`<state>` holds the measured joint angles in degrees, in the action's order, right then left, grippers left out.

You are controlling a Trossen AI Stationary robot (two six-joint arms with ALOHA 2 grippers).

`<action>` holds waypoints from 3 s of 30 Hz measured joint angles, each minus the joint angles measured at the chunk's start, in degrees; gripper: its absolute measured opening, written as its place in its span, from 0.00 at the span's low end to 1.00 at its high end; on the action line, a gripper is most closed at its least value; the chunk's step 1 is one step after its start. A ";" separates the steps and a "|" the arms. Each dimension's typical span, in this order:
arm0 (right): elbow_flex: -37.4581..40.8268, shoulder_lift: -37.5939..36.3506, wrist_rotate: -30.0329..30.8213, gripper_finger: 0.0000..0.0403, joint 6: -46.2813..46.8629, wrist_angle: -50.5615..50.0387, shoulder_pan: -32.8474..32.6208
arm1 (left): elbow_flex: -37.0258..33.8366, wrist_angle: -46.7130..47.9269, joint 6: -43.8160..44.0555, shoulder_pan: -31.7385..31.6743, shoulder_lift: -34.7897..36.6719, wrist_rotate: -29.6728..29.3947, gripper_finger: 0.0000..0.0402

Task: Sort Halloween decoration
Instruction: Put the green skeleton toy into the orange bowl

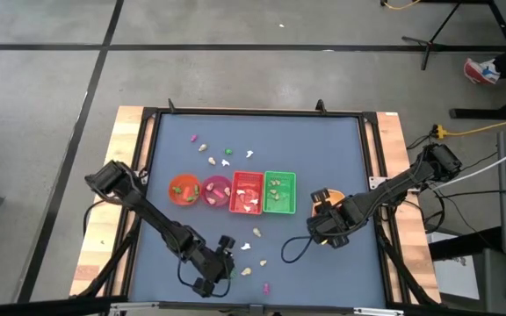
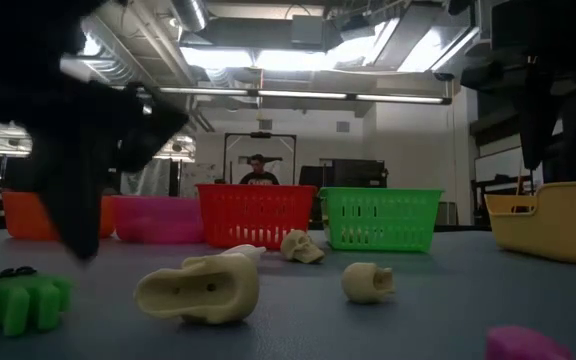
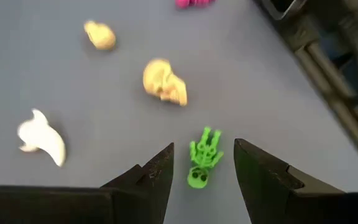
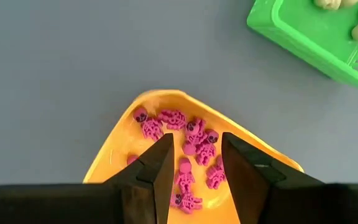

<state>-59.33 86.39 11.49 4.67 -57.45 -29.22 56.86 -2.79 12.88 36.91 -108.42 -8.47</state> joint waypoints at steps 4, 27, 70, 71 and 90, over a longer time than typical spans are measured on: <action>0.00 0.00 -0.01 0.33 0.00 1.53 0.00 | 0.00 -0.92 -0.46 0.04 -1.87 -0.23 0.38; 0.00 0.00 -0.01 0.33 -0.09 11.47 -0.01 | 0.04 -1.24 0.46 0.72 -2.93 -1.51 0.18; 0.00 -0.02 -0.03 0.33 -0.48 14.14 -0.01 | -0.02 44.66 1.55 -8.40 31.36 -9.34 0.10; 0.00 -0.02 -0.01 0.33 -0.48 14.16 0.01 | 0.00 47.08 2.16 -9.26 32.30 -9.51 0.10; 0.00 -0.02 -0.01 0.33 -0.48 14.14 -0.01 | -3.84 65.35 4.97 -25.58 34.82 -10.43 0.10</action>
<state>-59.33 86.37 11.49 4.19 -43.31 -29.23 53.02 62.57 17.86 11.33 -73.60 -18.90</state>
